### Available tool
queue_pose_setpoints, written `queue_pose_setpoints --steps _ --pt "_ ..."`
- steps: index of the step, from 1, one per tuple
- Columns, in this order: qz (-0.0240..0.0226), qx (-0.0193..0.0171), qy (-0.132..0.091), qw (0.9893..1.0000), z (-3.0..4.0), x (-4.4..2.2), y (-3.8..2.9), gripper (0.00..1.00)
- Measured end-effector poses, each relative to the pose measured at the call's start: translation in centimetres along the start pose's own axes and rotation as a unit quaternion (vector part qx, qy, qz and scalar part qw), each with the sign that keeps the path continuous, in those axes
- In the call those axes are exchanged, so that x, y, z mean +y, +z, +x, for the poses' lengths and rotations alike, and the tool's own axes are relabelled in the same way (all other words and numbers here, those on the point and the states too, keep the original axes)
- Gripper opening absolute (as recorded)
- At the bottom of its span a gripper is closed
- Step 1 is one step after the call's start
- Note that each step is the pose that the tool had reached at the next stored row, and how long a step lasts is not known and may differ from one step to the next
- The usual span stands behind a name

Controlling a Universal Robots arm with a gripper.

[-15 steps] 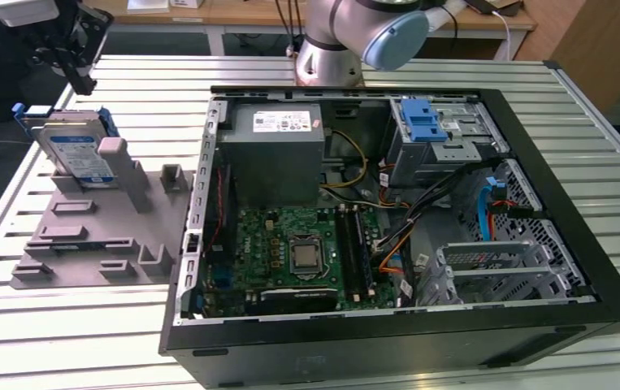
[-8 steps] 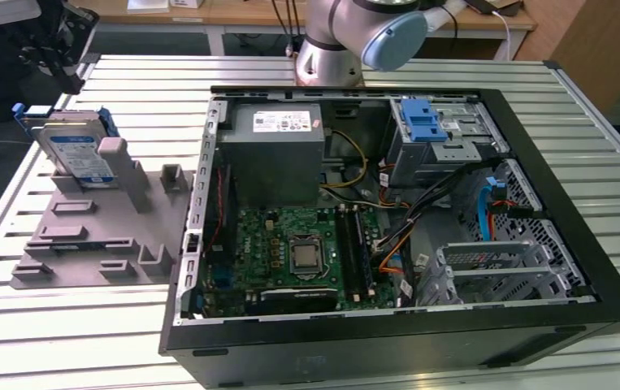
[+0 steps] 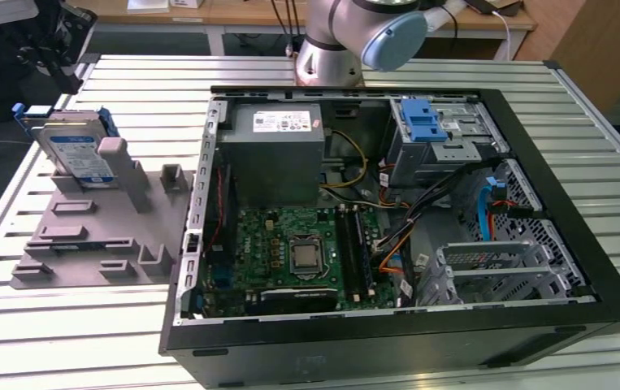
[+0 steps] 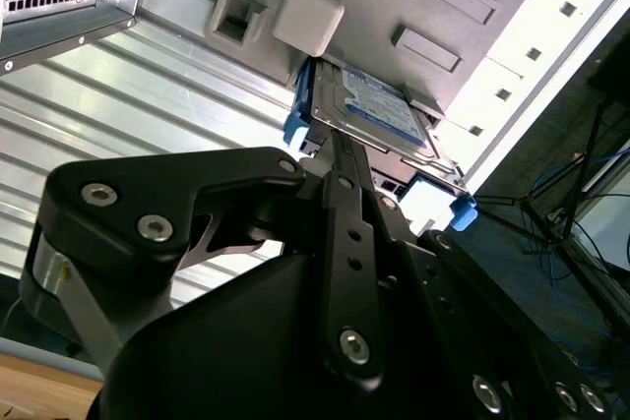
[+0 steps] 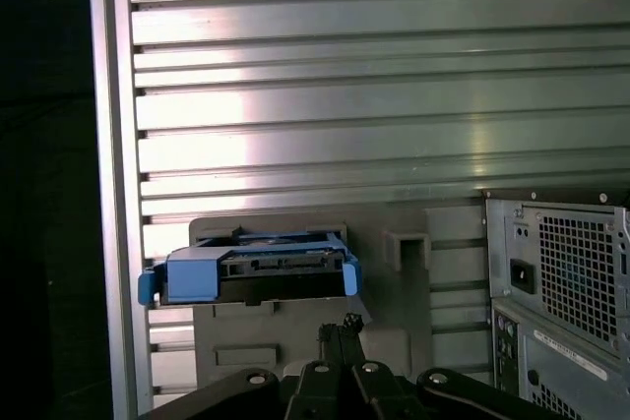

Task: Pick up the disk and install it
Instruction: 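Reach for the disk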

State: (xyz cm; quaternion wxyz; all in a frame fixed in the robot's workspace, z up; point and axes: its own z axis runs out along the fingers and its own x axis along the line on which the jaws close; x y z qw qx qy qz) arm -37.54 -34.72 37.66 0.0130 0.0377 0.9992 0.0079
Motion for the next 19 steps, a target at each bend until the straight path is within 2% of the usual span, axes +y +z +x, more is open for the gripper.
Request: queue_pose_setpoints --steps 7,19 --pt "0.0 0.0 0.0 1.0 0.37 -0.03 -0.01 0.11" --pt "0.0 0.0 0.0 1.0 1.94 -0.05 -0.04 0.11"
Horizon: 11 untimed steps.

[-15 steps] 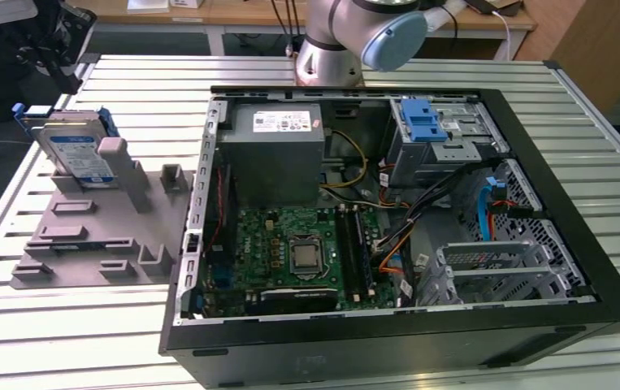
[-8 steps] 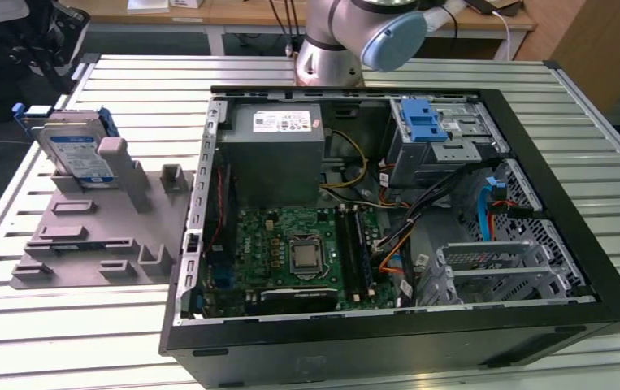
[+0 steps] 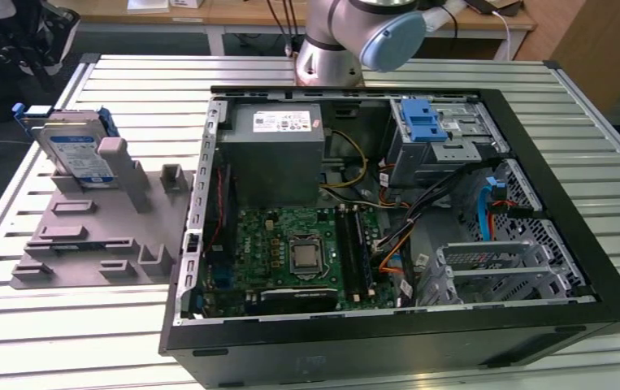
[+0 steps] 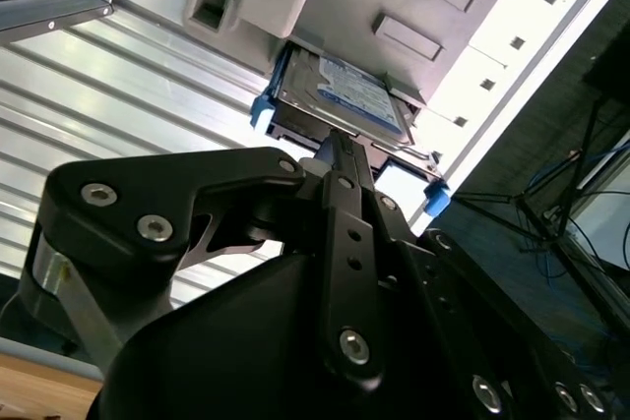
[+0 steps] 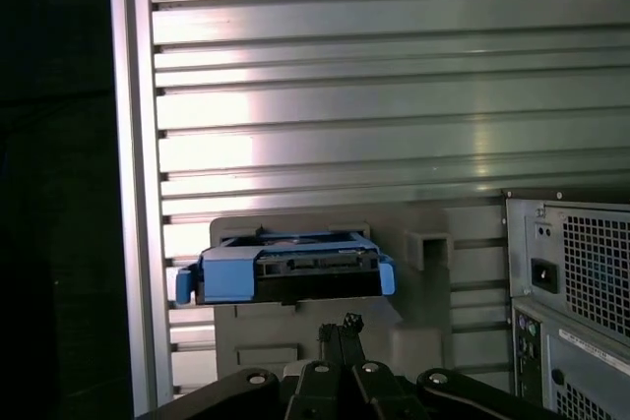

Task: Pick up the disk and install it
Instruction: 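Reach for the disk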

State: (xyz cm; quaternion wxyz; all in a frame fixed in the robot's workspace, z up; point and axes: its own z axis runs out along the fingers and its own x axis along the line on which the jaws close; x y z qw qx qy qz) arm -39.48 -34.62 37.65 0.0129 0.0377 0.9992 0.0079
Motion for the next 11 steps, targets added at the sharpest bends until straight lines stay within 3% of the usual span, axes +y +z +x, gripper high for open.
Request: queue_pose_setpoints --steps 11 --pt "0.0 0.0 0.0 1.0 1.89 0.11 -0.02 0.11"
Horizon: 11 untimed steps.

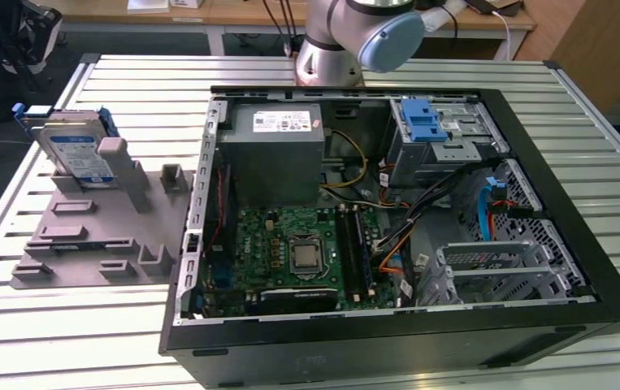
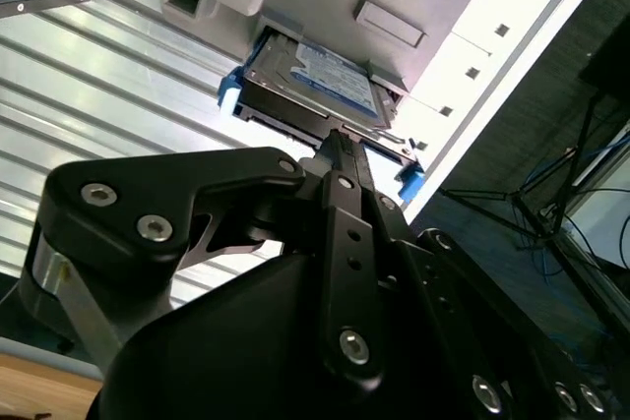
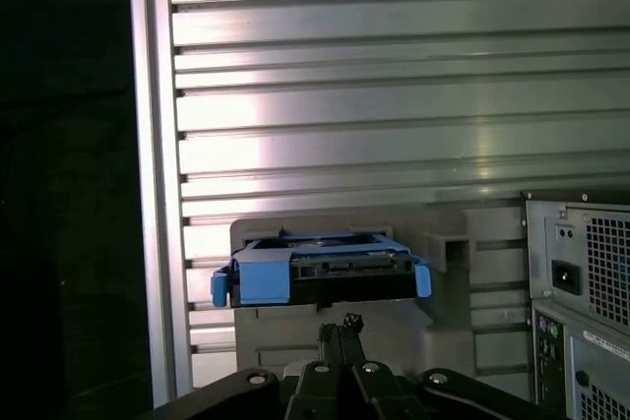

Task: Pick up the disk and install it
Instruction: 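Reach for the disk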

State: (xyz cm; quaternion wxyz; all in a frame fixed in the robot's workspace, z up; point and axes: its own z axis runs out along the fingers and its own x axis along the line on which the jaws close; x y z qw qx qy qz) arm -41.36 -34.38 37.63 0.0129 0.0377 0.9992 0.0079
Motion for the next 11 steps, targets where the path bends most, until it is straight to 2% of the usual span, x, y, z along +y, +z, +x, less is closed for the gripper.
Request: queue_pose_setpoints --steps 6,11 --pt "0.0 0.0 0.0 1.0 0.85 0.04 -0.01 0.11" --pt "0.0 0.0 0.0 1.0 0.87 0.04 -0.01 0.11"
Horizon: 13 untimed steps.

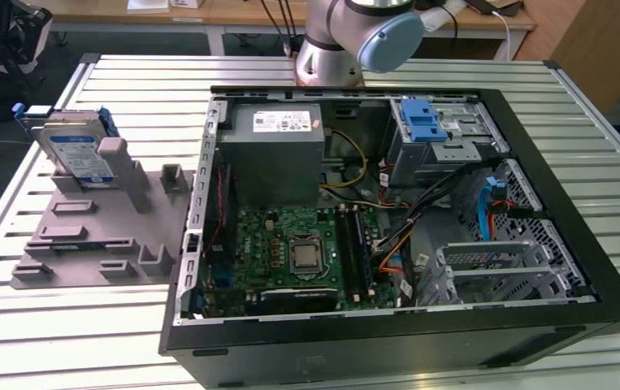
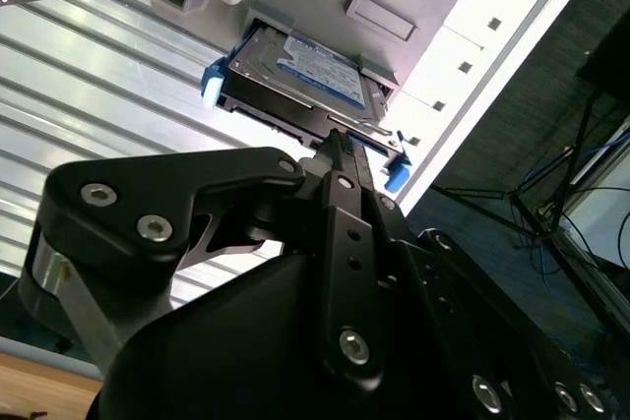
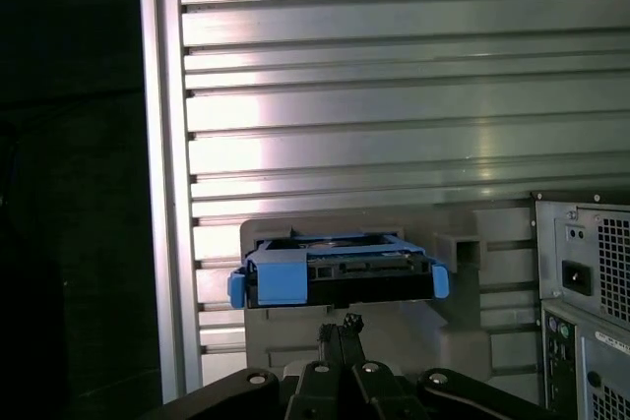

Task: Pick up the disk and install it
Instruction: 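Reach for the disk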

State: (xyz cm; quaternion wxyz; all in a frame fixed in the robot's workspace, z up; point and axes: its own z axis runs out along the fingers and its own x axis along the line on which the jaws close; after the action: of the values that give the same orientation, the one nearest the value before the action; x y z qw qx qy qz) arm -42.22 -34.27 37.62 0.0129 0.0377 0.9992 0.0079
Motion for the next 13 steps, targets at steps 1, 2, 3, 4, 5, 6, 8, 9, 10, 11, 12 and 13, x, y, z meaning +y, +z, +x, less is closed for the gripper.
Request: queue_pose_setpoints --steps 1,2,3,4,5,6,8,9,10,11,12,13 --pt "0.0 0.0 0.0 1.0 0.0 0.0 0.0 0.11" --pt "0.0 -0.0001 0.0 1.0 0.01 0.0 0.01 0.11" --pt "0.0 0.0 0.0 1.0 0.04 0.0 0.0 0.11" --pt "0.0 0.0 0.0 1.0 0.09 0.0 0.01 0.11" --pt "0.0 0.0 0.0 1.0 0.15 0.0 0.01 0.11" --pt "0.0 0.0 0.0 1.0 0.23 0.0 0.01 0.11" --pt "0.0 -0.0001 0.0 1.0 0.44 0.01 0.04 0.11" --pt "0.0 0.0 0.0 1.0 0.55 0.03 0.05 0.11" --pt "0.0 0.0 0.0 1.0 0.65 0.08 0.06 0.11" --pt "0.0 0.0 0.0 1.0 0.76 0.14 0.08 0.11" --pt "0.0 -0.0001 0.0 1.0 0.9 0.2 0.1 0.11" --pt "0.0 0.0 0.0 1.0 1.08 0.24 0.11 0.11"
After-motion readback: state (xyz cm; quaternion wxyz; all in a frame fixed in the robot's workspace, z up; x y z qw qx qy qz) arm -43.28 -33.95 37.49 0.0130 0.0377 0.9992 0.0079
